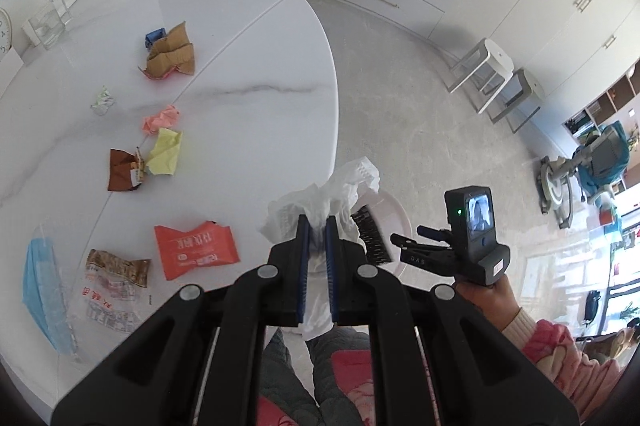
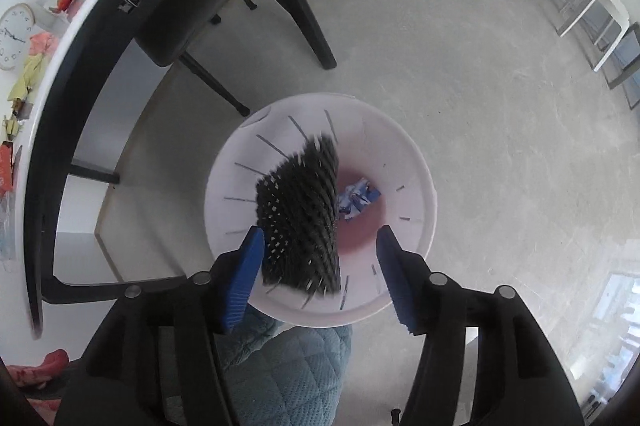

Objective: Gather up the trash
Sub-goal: 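Carry the mesh pad and tissue over the bin and open both tools, then move the left tool to the blue face mask and grasp it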

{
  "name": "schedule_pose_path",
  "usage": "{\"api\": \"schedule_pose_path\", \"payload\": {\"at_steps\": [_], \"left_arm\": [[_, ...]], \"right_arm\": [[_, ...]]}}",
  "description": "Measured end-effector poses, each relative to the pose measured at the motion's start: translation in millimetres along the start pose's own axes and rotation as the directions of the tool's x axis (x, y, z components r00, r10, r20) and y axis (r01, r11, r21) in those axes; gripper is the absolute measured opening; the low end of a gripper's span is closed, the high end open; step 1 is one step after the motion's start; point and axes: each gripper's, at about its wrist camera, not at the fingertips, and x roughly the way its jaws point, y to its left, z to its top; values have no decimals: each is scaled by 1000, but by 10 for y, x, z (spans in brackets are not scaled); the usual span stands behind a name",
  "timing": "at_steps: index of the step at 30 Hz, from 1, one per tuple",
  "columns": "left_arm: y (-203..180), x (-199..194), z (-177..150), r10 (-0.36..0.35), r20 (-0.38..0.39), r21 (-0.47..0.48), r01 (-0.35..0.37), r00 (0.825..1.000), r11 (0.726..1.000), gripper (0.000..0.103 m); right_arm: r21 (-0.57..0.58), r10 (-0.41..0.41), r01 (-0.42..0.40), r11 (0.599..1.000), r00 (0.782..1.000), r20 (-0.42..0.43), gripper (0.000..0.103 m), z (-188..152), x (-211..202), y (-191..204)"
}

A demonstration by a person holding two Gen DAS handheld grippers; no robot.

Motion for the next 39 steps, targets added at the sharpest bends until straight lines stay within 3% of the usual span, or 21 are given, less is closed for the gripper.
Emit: {"api": "schedule_pose_path", "payload": {"at_steps": [2, 11, 13, 15, 16, 18, 21, 25, 27, 29, 32, 39], "left_arm": [[-71, 58, -10, -7, -18, 8, 7, 1000, 1000, 8], [-547, 462, 23, -53, -70, 112, 60, 996, 992, 8], [-686, 559, 20, -48, -76, 140, 58, 996, 988, 18], [-792, 659, 14, -26, -96, 167, 42, 995, 985, 64], [-841, 689, 6, 4, -92, 172, 12, 996, 985, 71], [-884, 682, 2, 18, -79, 174, -4, 997, 985, 79], [-856, 599, 31, 35, -53, 148, -27, 998, 989, 80], [-638, 254, 104, 108, 17, 74, -109, 994, 991, 80], [-512, 32, 111, 153, 56, 40, -155, 987, 987, 82], [-332, -268, 81, 202, 108, -11, -202, 973, 979, 96], [-31, -673, -46, 302, 171, -97, -289, 938, 952, 96], [946, -1232, -609, 475, 113, -342, -415, 873, 843, 96]], "right_arm": [[14, -7, 6, 1000, 1000, 28, 73, 15, -159, -50], [18, -70, 68, 998, 974, 217, 89, 183, -1287, -201], [20, -74, 72, 997, 963, 260, 92, 232, -1517, -231], [18, -75, 73, 997, 950, 303, 94, 270, -1702, -254], [16, -73, 71, 997, 947, 312, 94, 286, -1751, -269], [7, -70, 72, 997, 943, 324, 94, 292, -1821, -270], [-12, -58, 65, 998, 942, 331, 94, 328, -1871, -262], [-60, -19, 41, 997, 942, 335, 94, 427, -1954, -133], [-93, 2, 30, 995, 943, 332, 94, 471, -2007, -15], [-154, 39, 14, 988, 940, 339, 99, 533, -2086, 185], [-245, 94, -6, 970, 932, 349, 100, 617, -2194, 507], [-488, 227, -58, 871, 928, 295, 100, 704, -2229, 1533]]}}
